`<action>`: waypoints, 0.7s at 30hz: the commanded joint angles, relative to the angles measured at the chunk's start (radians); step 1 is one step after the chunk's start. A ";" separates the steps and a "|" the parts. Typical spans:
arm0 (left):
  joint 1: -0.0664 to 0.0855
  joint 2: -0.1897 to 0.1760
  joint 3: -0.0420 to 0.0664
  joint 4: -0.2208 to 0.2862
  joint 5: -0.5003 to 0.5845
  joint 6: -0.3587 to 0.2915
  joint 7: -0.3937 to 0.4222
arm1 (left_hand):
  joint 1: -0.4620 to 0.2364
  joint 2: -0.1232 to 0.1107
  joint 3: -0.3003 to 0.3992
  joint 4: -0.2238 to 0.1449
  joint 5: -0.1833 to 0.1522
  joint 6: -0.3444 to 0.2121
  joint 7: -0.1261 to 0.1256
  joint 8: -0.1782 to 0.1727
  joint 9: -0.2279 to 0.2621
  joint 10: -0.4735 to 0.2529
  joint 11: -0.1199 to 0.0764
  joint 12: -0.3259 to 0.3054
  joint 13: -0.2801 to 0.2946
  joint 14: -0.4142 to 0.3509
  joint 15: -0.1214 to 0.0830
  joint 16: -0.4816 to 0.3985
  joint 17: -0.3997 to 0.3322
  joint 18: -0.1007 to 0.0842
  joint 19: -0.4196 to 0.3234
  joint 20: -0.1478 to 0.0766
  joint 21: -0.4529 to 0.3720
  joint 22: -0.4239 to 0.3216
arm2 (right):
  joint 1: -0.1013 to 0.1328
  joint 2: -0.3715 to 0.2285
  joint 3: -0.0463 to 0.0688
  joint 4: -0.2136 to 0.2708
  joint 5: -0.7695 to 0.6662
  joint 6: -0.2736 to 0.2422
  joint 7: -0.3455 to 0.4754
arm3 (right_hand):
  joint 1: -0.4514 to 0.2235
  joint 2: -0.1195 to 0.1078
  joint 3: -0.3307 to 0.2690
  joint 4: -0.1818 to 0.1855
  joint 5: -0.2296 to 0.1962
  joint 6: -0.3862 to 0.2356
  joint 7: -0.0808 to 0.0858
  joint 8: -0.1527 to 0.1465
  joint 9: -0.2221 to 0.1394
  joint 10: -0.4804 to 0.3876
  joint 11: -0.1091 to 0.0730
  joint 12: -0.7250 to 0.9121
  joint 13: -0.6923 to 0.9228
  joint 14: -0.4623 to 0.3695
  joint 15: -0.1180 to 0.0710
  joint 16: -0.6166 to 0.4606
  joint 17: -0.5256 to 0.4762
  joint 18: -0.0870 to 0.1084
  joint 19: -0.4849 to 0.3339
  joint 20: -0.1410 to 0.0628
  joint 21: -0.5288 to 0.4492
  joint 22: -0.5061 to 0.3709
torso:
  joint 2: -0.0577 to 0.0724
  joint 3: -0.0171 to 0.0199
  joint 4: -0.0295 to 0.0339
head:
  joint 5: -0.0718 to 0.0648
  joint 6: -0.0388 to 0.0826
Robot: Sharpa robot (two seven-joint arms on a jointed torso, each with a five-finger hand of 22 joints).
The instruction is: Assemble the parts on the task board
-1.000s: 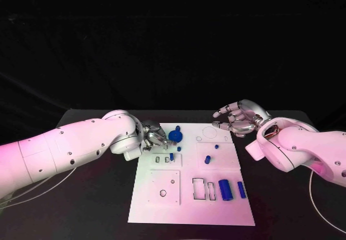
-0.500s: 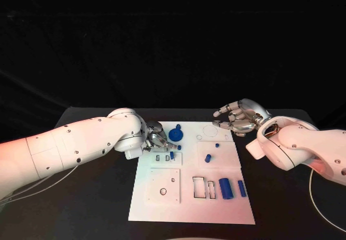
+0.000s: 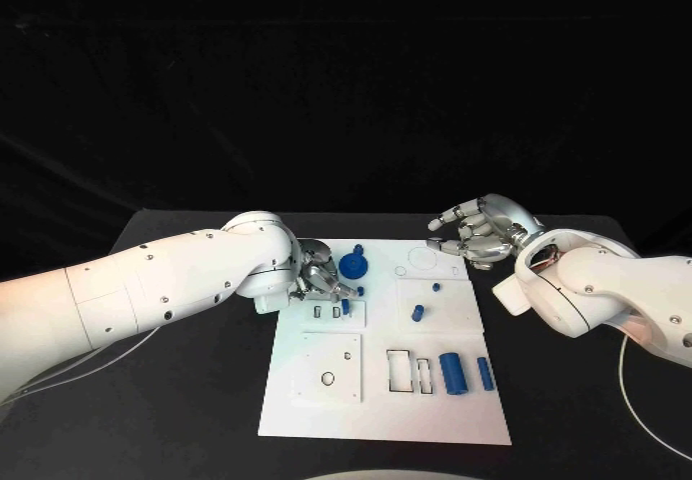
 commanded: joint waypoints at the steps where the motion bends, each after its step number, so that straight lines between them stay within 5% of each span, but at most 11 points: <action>1: 0.001 0.007 0.000 -0.001 -0.006 0.027 0.001 | -0.010 0.004 -0.008 0.001 0.000 -0.005 -0.002 0.006 0.003 -0.007 -0.001 -0.007 -0.003 0.066 -0.006 0.002 0.118 -0.021 0.008 -0.001 0.007 0.002 | 0.000 0.003 0.000 -0.001 -0.017 0.017 -0.004 | -0.003 0.007 0.004 0.003 0.003 0.004 0.000 0.007 0.002 -0.007 0.003 -0.005 -0.001 0.083 -0.002 -0.003 0.170 0.008 -0.007 -0.003 -0.006 -0.001 | -0.001 -0.0005 0.0006 | 0.001 -0.002; 21: 0.001 0.027 -0.003 -0.020 0.003 0.052 0.002 | -0.009 0.009 -0.007 0.000 0.001 -0.008 -0.003 0.007 0.006 -0.009 -0.001 -0.008 -0.005 0.065 -0.007 0.001 0.116 -0.021 0.008 -0.002 0.009 0.005 | -0.001 0.008 -0.001 -0.006 -0.018 0.020 -0.007 | -0.004 0.007 0.004 0.003 0.003 0.004 0.000 0.007 0.002 -0.006 0.003 -0.004 0.000 0.084 -0.002 -0.002 0.173 0.008 -0.007 -0.003 -0.005 0.000 | -0.002 0.0001 -0.0001 | 0.000 -0.011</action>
